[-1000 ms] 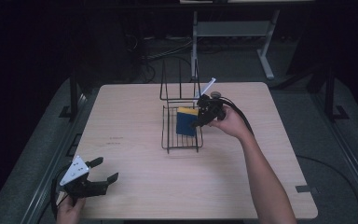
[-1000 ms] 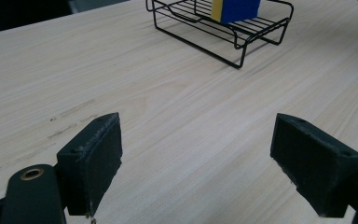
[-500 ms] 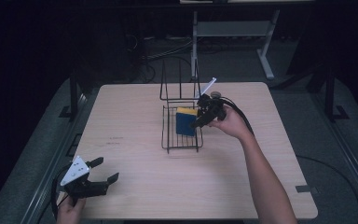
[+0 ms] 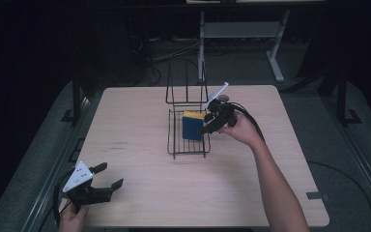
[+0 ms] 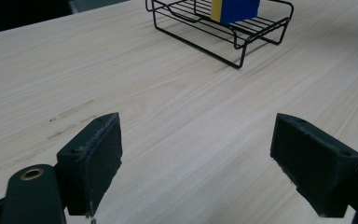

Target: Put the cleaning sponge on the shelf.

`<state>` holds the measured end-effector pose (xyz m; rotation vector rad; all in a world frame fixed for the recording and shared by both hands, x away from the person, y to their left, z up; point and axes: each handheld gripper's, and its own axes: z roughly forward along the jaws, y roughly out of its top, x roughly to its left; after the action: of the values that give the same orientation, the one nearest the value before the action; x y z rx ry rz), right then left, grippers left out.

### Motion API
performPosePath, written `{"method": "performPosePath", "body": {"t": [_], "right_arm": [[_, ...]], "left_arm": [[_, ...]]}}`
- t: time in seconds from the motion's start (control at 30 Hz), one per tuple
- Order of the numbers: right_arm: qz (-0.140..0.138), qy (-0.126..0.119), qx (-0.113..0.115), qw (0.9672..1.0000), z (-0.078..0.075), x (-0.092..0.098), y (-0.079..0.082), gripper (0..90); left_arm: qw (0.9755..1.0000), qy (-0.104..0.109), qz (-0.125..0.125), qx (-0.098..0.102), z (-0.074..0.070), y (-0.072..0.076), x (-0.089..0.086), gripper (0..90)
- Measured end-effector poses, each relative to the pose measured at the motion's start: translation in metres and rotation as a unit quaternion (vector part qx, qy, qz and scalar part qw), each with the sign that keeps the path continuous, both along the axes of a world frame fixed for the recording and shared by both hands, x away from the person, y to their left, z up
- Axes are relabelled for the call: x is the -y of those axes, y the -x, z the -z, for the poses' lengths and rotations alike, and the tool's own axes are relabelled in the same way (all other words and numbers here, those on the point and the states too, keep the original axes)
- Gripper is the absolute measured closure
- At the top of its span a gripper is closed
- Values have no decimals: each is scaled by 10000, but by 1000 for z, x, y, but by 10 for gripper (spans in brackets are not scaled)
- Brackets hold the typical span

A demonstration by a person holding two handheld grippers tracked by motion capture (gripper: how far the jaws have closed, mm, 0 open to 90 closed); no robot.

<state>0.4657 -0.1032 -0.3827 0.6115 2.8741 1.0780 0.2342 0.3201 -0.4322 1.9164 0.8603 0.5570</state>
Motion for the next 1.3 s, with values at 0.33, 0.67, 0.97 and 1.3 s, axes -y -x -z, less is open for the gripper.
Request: {"method": "performPosePath", "body": {"t": [0.33,0.67,0.97,1.3], "right_arm": [[21,-68,18,10000,-4,6,5,261],[144,-56,9,9999,-5,21,12,241],[176,-45,11,9998,-3,31,20,236],[179,104,-31,9998,0,36,29,228]], "left_arm": [[10000,23,-13,1,0,0,0,161],[10000,-8,4,-8,0,-1,1,161],[10000,-2,-8,-13,0,0,1,161],[10000,13,-18,6,0,2,0,161]]}}
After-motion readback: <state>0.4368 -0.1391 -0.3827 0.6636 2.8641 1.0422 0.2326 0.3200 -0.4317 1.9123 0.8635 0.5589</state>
